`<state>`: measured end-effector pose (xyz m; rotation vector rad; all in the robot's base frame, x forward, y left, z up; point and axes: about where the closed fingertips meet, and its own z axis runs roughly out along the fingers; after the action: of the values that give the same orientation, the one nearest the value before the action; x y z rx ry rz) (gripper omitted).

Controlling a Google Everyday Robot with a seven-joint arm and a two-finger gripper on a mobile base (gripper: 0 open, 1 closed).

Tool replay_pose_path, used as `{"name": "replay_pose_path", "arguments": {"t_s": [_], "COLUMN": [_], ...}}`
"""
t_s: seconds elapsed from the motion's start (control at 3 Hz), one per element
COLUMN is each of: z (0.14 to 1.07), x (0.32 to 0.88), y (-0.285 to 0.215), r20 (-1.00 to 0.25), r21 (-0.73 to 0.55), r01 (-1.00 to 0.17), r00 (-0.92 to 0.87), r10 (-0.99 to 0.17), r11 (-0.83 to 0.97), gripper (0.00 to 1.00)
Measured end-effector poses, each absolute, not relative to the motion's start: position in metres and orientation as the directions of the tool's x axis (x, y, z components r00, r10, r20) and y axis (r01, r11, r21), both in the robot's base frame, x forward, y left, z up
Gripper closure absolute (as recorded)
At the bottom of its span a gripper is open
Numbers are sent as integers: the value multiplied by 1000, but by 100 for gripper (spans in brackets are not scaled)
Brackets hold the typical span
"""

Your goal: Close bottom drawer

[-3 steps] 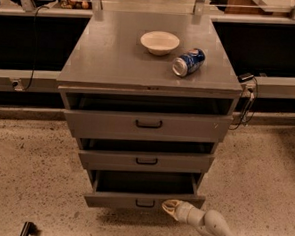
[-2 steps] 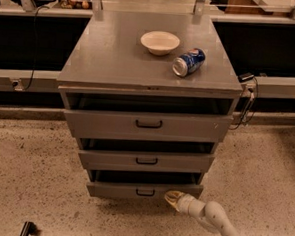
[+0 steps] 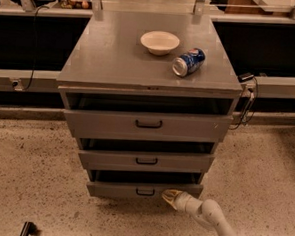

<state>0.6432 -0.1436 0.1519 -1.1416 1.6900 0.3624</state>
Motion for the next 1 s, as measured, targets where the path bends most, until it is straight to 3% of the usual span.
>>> {"name": "replay_pose_path", "arguments": {"t_s": [1.0], "z": [146], "x": [655], "y": [-152], "r20": [-874], "r21": [-312], "r01": [-790], "r00": [21], "r10": [-486], "r11": [527], "gripper": [100]}}
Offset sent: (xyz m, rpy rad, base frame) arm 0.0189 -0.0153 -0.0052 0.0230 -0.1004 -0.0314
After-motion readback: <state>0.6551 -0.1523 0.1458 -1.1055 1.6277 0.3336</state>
